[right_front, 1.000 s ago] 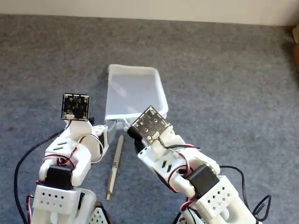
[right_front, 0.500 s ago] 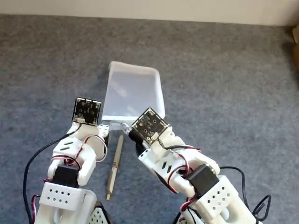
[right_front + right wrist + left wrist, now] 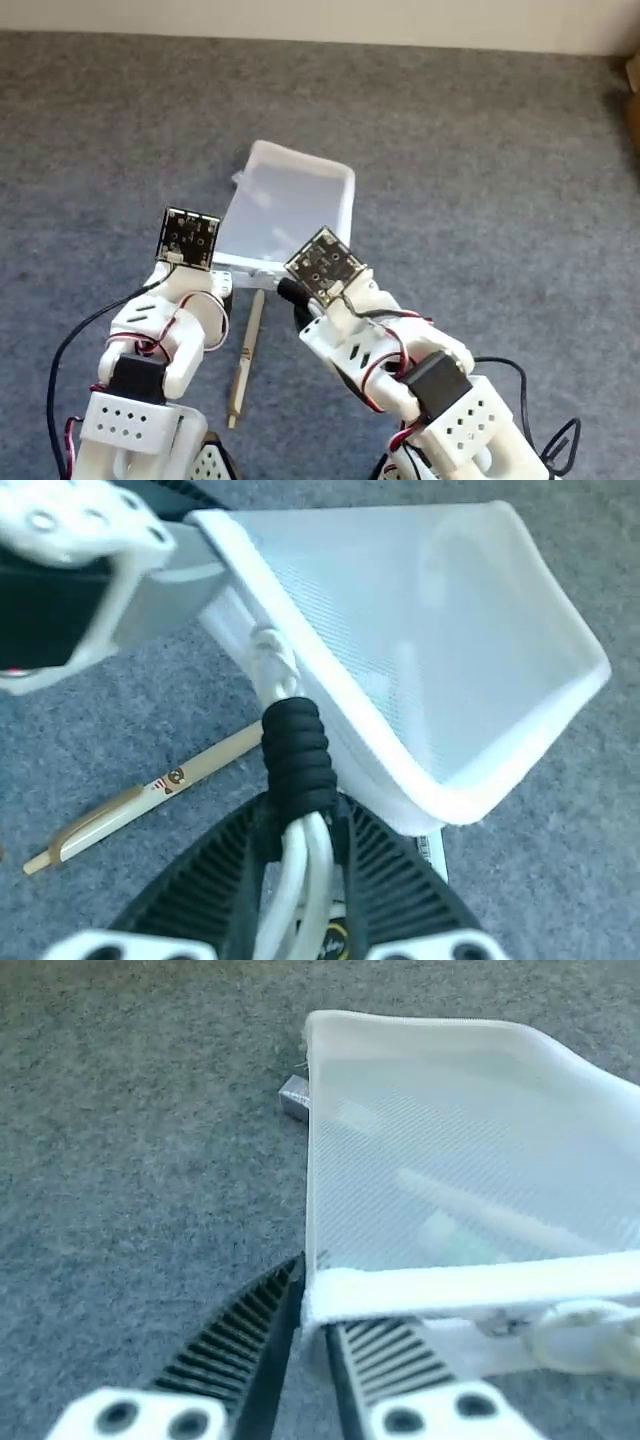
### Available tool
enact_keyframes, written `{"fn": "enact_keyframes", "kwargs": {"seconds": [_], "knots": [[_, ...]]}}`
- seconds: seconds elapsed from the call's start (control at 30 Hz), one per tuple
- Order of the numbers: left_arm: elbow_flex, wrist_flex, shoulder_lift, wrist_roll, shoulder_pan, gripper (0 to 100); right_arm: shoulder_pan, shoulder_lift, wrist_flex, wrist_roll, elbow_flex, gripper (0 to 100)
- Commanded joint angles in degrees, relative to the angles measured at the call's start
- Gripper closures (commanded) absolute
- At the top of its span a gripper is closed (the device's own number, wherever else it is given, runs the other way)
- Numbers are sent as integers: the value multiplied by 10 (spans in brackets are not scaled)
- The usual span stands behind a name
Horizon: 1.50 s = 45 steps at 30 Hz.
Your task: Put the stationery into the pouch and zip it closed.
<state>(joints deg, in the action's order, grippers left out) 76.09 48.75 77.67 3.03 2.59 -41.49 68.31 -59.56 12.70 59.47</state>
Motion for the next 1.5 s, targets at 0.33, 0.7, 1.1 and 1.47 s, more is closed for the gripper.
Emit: {"fn": "enact_keyframes", "kwargs": {"seconds": [0.33,0.7,1.1,1.47], "knots": [[-42,18,8,-2,-54,993,75,11,-11,-5,-39,993],[-45,18,8,22,-98,993,126,11,-11,-4,-39,993],[-48,18,8,23,-117,993,185,11,-8,-2,-44,993],[-48,19,8,24,-133,993,233,11,-7,-5,-44,993]]}}
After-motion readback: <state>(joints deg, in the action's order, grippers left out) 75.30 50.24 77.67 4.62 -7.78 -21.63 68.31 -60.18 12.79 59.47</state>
